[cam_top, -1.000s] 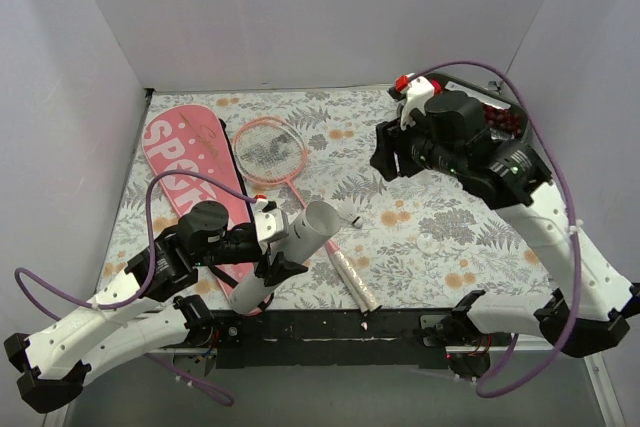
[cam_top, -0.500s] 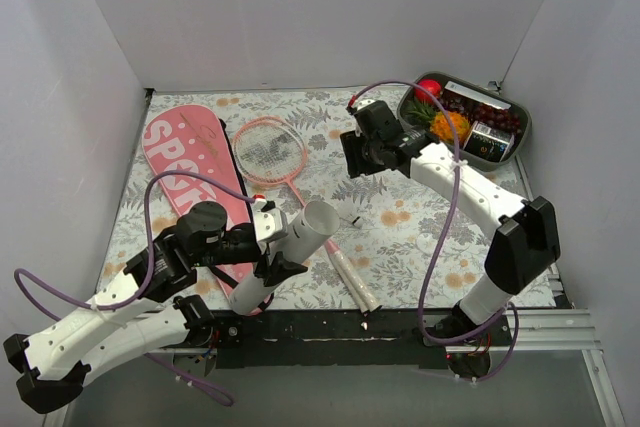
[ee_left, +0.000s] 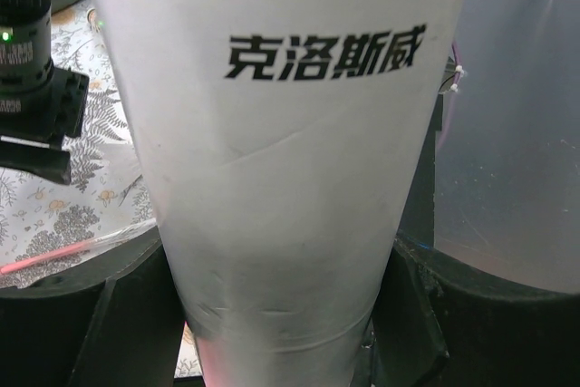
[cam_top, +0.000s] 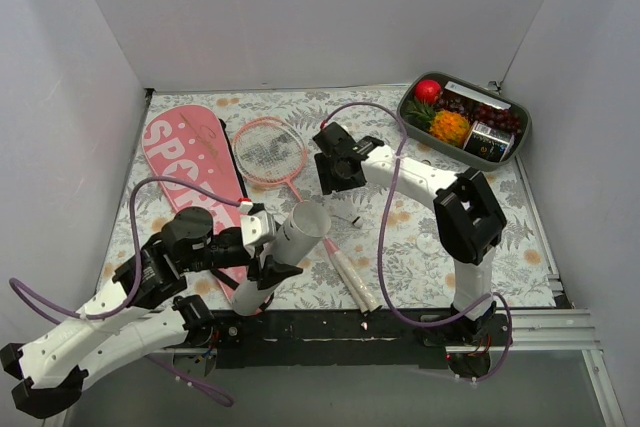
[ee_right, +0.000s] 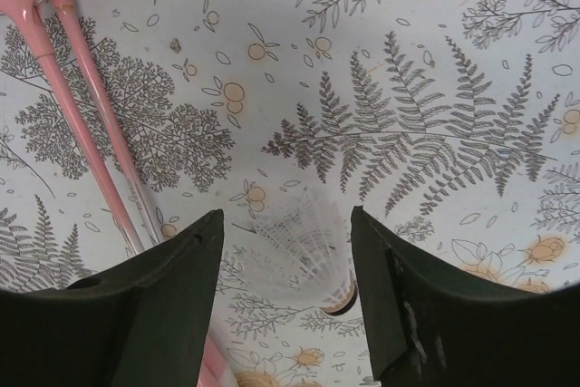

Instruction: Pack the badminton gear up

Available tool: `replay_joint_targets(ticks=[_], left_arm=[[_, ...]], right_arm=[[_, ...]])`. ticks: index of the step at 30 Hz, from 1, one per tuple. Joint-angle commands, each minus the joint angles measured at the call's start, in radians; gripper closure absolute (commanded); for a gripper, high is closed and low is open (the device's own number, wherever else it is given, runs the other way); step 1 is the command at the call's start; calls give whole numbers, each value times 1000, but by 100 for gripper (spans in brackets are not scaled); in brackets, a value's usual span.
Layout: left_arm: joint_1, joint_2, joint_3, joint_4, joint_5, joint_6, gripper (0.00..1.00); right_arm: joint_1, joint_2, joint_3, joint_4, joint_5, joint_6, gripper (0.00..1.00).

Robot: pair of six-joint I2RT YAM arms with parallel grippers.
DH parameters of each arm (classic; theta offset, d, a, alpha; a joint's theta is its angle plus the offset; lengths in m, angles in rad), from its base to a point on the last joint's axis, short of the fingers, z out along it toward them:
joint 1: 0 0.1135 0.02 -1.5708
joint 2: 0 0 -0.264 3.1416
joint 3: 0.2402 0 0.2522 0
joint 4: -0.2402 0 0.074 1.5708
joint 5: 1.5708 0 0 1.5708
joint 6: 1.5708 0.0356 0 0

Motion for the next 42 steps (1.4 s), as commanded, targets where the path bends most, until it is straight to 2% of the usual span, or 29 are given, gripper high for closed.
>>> replay_joint_targets(ticks=[1,8,15,27,30,33,34,37,39,42], left_arm=[[-9,-51,7,41,25,-6,88],[-18,-116,-12,43,26,-12,88],[-28,-113,-12,50,36,-12,88],[-50,-118,-13,53,32,-9,88],[-53,-116,-12,53,33,-9,88],[-53,-113,-12,53,33,-9,88],[-55,-113,-12,53,33,-9,88],[-55,-108,-13,55,32,-9,88],[-55,-102,-15,55,29,-9,88],[-56,-95,-13,55,21,-9,88]], right_arm=[[28,44,97,-58,81,53,35],[66,97,129,-164,219,68,34],[98,111,112,-211,281,88,35],[138,25,-70,-202,295,148,37],[149,-1,-110,-197,299,162,42],[160,-27,-131,-211,316,169,62],[163,-33,-135,-216,322,172,74],[177,-54,-136,-243,354,178,93],[186,-62,-131,-268,374,180,99],[200,-79,-121,-291,410,183,99]])
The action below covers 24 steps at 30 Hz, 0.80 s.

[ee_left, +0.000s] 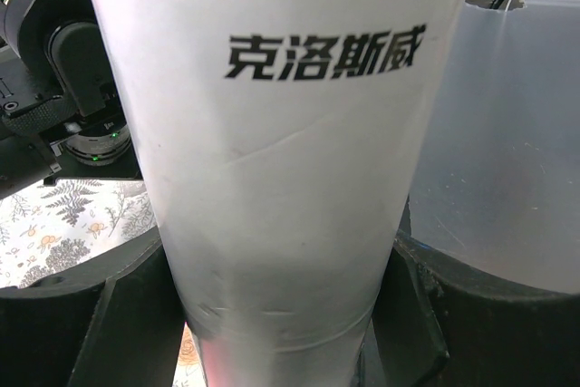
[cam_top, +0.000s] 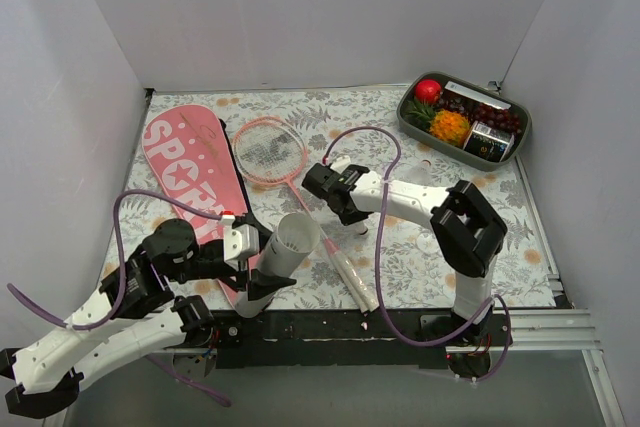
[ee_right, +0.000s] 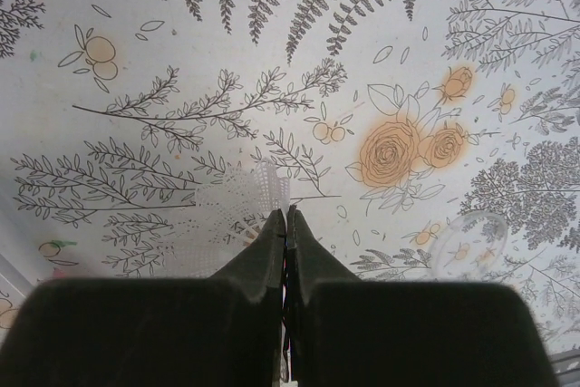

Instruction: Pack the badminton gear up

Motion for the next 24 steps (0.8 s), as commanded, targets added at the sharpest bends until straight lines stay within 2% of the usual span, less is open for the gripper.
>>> replay_joint_targets(ticks=[1,6,12,17,24], left_arm=[[-6,15,1,46,-2,-2,88],[-6,46,1,48,-2,1,88],[-7,116,12,48,-7,4,89],[-9,170,23,44,-36,15,89],[-10,224,30,44,-68,23,89]], right_arm=[[23,-56,13,-62,85,28,99],[15,-184,22,-46,126,-17,99],[-34,-428,83,87,25,-171,99],[-97,-542,210,116,-184,-279,99],[-117,-593,413,67,-460,-336,99]])
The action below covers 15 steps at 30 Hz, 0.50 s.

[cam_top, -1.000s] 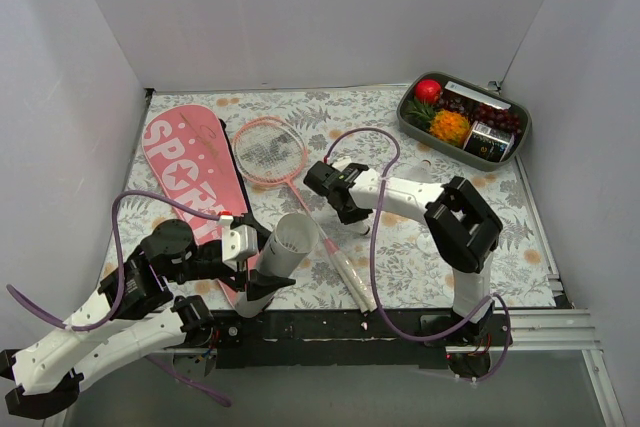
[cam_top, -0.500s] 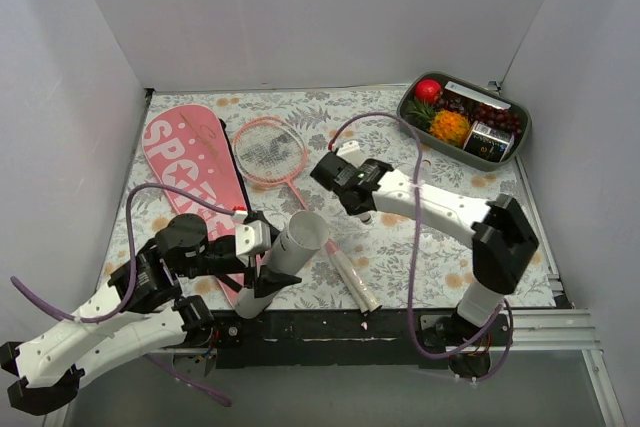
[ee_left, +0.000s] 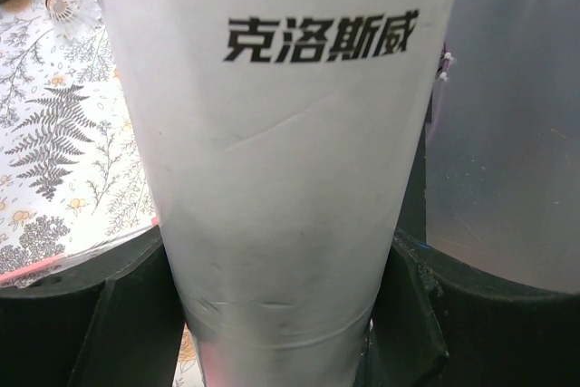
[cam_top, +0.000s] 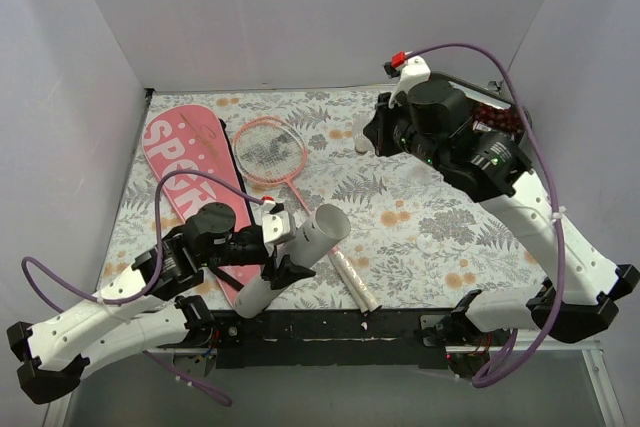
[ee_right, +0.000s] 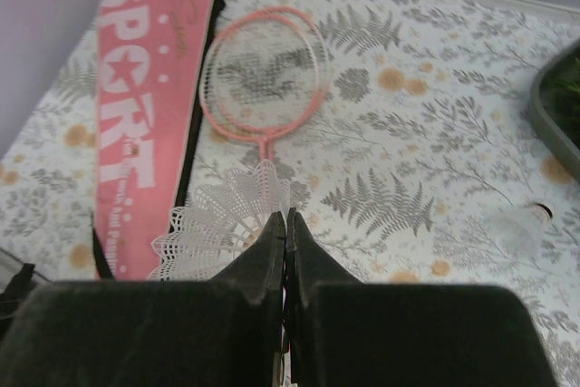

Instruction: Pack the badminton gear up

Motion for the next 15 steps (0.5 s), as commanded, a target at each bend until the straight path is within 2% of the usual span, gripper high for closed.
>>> replay_joint_targets(ticks=[1,7,9,12,15], left_arm=[[-4,21,26,-6,-41,24,89],[-4,10,30,-12,-38,32,89],[-4,16,30,-12,-35,32,89],[-5,22,29,-12,-32,27,89],[-4,24,30,-10,-33,26,89]], right_arm=[[-4,-40,117,-14,-276,-73,99],[-4,-97,144,-85,-528,-70,99],[-4,-115,135,-93,-567,-61,99],[-4,-155,98,-76,-646,-42,99],[-4,-177,53,-35,-789,-25,99]])
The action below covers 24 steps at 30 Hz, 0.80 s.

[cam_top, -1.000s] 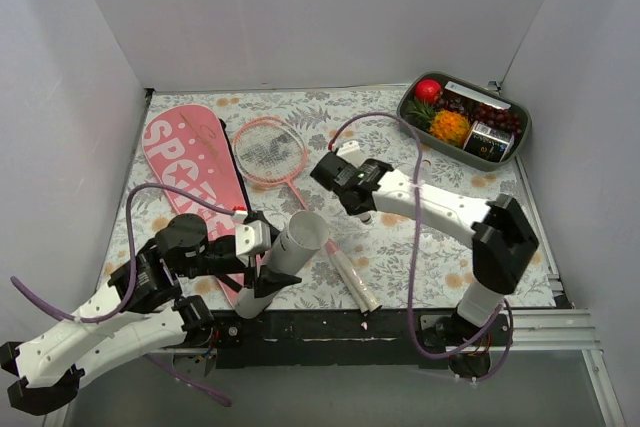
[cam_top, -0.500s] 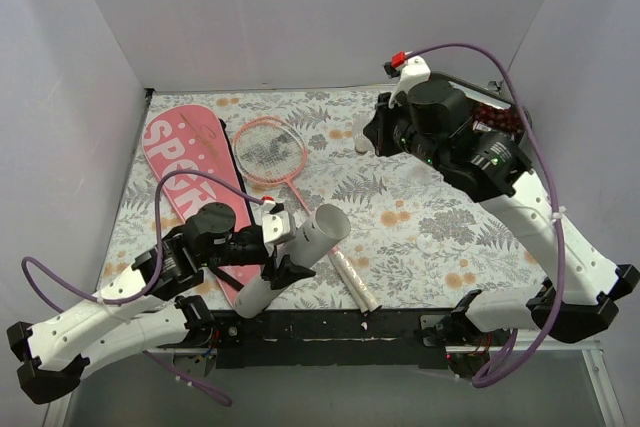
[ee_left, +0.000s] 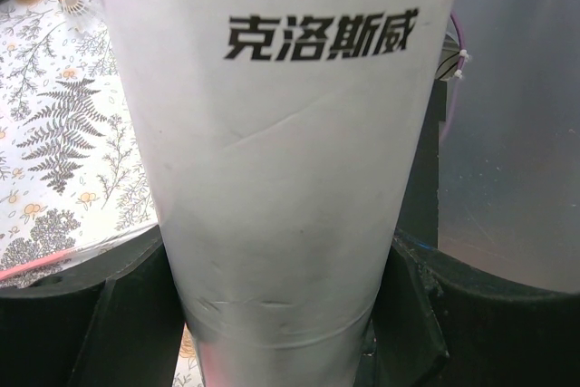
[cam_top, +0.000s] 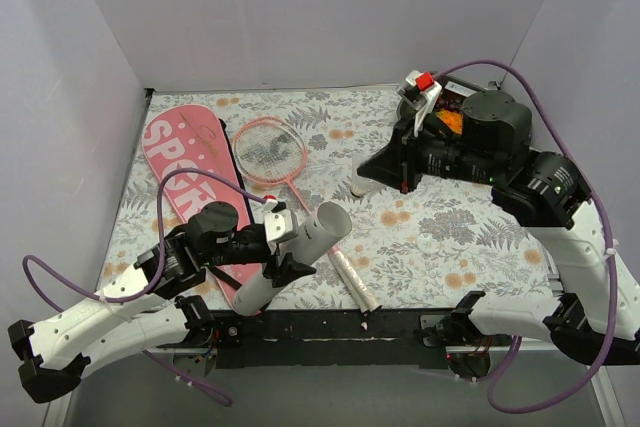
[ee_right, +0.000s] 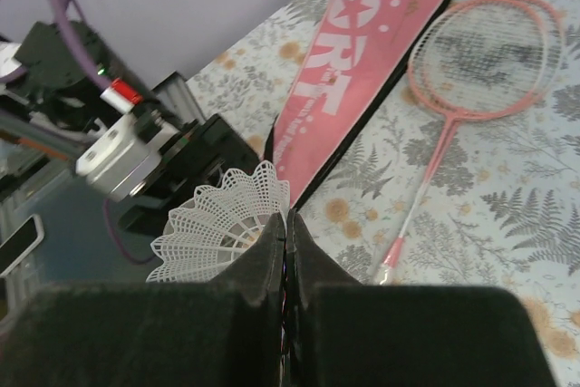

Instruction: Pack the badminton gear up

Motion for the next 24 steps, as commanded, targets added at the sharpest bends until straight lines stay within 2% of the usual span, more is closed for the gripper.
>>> replay_joint_targets(ticks=[1,10,16,20,21,23,24], left_arm=[[-4,1,30,-17,-8,18,89],[-3,-7,32,-17,-14,19,89],[-3,-14,26,-15,-17,19,89],[-3,-24,23,-17,-21,21,89],[-3,-24,23,-17,-21,22,89],[-4,-25,23,-17,-21,22,89],[-3,-25,21,-15,-21,22,89]], right_arm=[[-3,-34,-43,49,-259,25,99],[25,-86,-272,221,-306,97,99],[52,-95,-343,347,-286,135,99],[114,-74,-336,350,-272,128,99],[131,-69,-326,344,-269,125,97],[161,-54,-311,315,-257,112,82],[167,-51,-291,303,-250,103,71]])
